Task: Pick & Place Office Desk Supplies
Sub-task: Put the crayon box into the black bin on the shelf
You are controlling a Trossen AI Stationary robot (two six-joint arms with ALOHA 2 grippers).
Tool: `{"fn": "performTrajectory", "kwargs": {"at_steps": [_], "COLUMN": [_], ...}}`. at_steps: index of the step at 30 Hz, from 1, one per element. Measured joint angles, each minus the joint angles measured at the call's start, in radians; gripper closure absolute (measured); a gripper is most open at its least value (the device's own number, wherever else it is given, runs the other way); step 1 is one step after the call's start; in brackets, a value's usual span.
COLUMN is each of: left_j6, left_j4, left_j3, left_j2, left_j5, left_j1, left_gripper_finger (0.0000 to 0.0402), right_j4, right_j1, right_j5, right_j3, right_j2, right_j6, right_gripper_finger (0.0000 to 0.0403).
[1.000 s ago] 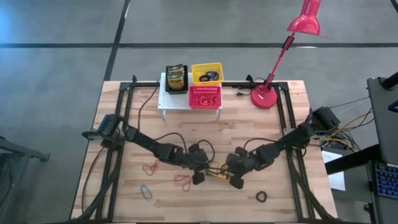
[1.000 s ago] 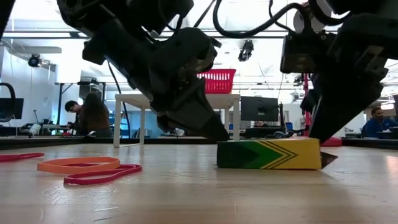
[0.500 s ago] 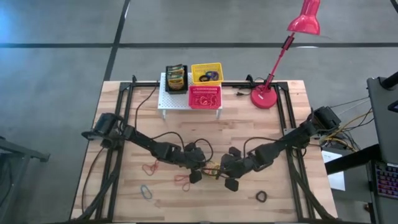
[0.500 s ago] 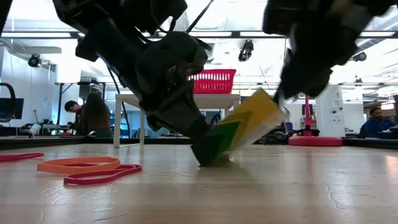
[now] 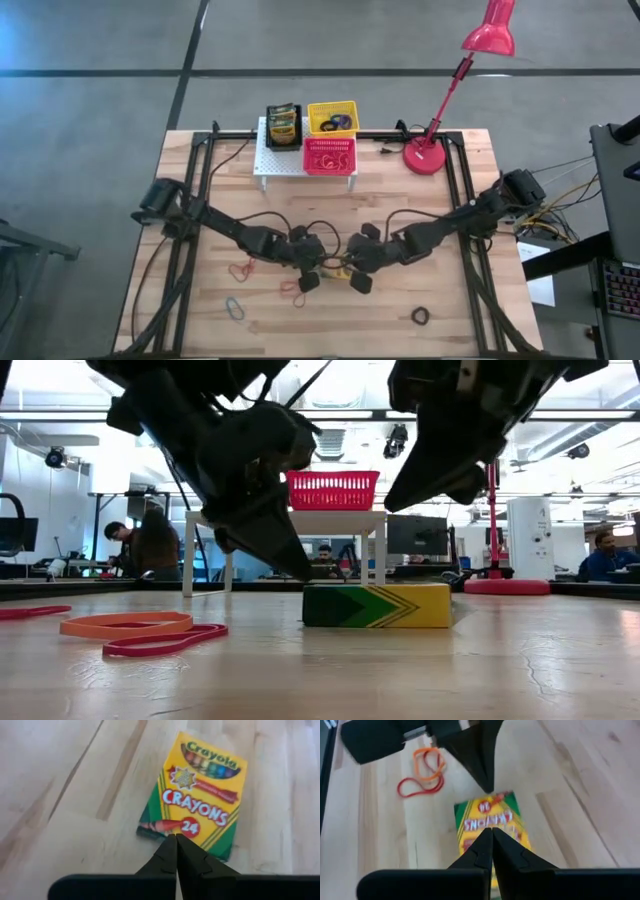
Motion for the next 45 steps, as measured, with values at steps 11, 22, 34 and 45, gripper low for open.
{"fn": "performTrajectory", "kwargs": {"at_steps": [11, 22, 34, 45], "left_j6": [-0.018, -0.032, -0.106, -0.106], "left_j4": [0.146, 0.208, 0.421, 0.441], "left_j3": [-0.028, -0.041, -0.173, -0.211], "left_j2": [0.004, 0.09, 0.095, 0.104], "left_j5": [-0.01, -0.015, -0.011, 0.001], "left_j1": [-0.024, -0.019, -0.019, -0.019], "left_gripper_finger": [0.0399, 0.0399, 0.0399, 0.0399], "right_j4": [-0.153, -0.19, -0.056, 0.145], "right_j1": [0.015, 0.044, 0.047, 0.039], "right_j5": [-0.013, -0.039, 0.013, 0.047], "right_j3": [0.003, -0.069, -0.086, -0.081], "right_j2": [0.017, 0.074, 0.133, 0.115], "right_j6": [0.03, 0.151, 0.138, 0.055], "right_gripper_finger": [0.0394, 0.0381, 0.038, 0.0381]}}
